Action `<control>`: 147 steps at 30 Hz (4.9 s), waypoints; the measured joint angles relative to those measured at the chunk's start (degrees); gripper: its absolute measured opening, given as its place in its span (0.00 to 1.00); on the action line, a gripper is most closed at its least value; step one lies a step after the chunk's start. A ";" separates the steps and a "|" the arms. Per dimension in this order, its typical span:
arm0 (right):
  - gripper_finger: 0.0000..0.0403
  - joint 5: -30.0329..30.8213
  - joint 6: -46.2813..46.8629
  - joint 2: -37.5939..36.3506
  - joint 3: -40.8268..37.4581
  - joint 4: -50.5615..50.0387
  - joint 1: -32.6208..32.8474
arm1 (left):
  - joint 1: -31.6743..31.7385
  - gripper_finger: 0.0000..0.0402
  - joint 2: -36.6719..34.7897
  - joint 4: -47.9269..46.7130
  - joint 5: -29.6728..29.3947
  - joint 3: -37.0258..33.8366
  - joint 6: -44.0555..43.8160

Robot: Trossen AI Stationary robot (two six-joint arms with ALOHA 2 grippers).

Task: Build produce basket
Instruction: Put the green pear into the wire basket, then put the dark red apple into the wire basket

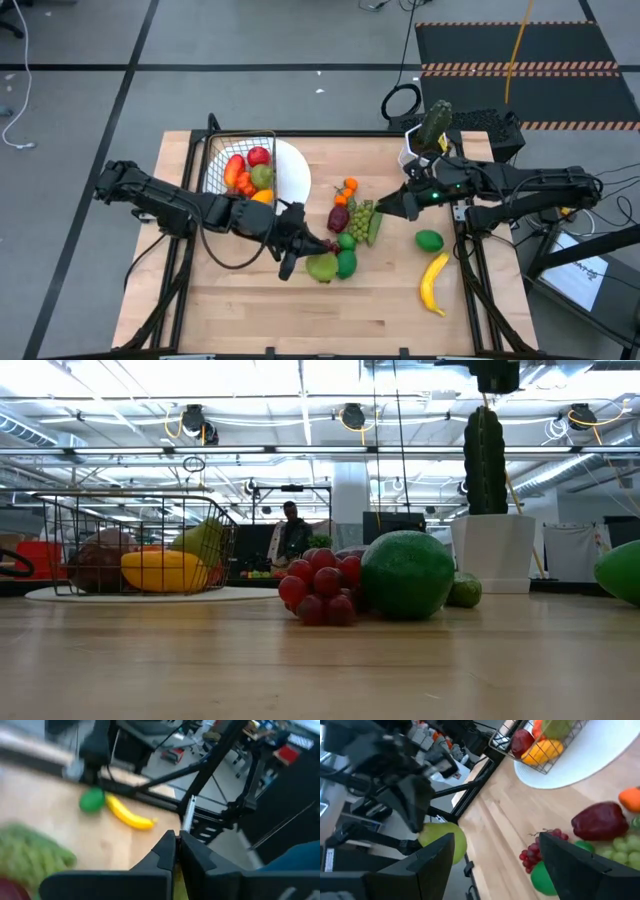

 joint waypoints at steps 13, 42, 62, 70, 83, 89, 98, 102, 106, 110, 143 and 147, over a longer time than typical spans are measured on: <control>0.70 3.38 6.05 0.57 0.00 0.07 3.85 | 0.23 0.02 -1.08 2.28 -0.05 0.02 33.49; 0.70 16.62 -1.03 0.36 0.00 0.06 6.27 | -1.07 0.03 -2.72 0.44 -4.45 0.02 22.04; 0.70 10.27 -12.76 -3.09 0.02 -3.43 6.25 | 17.35 0.03 -15.16 -27.15 -19.94 0.02 14.79; 0.70 5.94 -12.65 -3.38 0.02 -3.88 6.27 | 27.16 0.04 -15.04 -42.40 -20.17 0.02 13.77; 0.70 20.70 -0.45 -3.27 0.02 -3.37 6.25 | 44.14 0.05 -14.59 -56.37 -20.31 0.02 18.15; 0.70 26.99 1.92 -2.76 0.02 -3.14 6.22 | 51.94 0.02 -12.13 -56.35 -20.15 0.00 26.25; 0.70 28.75 4.68 0.14 0.01 4.83 6.16 | 58.27 0.11 -7.17 -56.29 -19.91 0.00 32.28; 0.70 28.73 4.69 2.57 0.00 10.17 6.31 | 59.54 0.16 -5.12 -56.22 -19.69 0.00 33.25; 0.70 28.53 4.65 5.13 0.02 15.77 7.18 | 60.06 0.18 -3.96 -56.18 -19.75 0.00 33.00; 0.70 28.50 4.68 7.29 0.02 18.50 8.48 | 59.80 0.21 -3.80 -56.33 -19.67 0.00 28.63; 0.70 -6.69 -9.58 8.57 0.00 0.40 -2.71 | 19.86 0.22 -7.60 -40.18 -7.65 0.03 -20.39; 0.70 -12.97 -15.02 8.57 0.00 -0.93 -5.26 | 14.26 0.22 -4.74 -39.00 -11.21 1.33 -24.78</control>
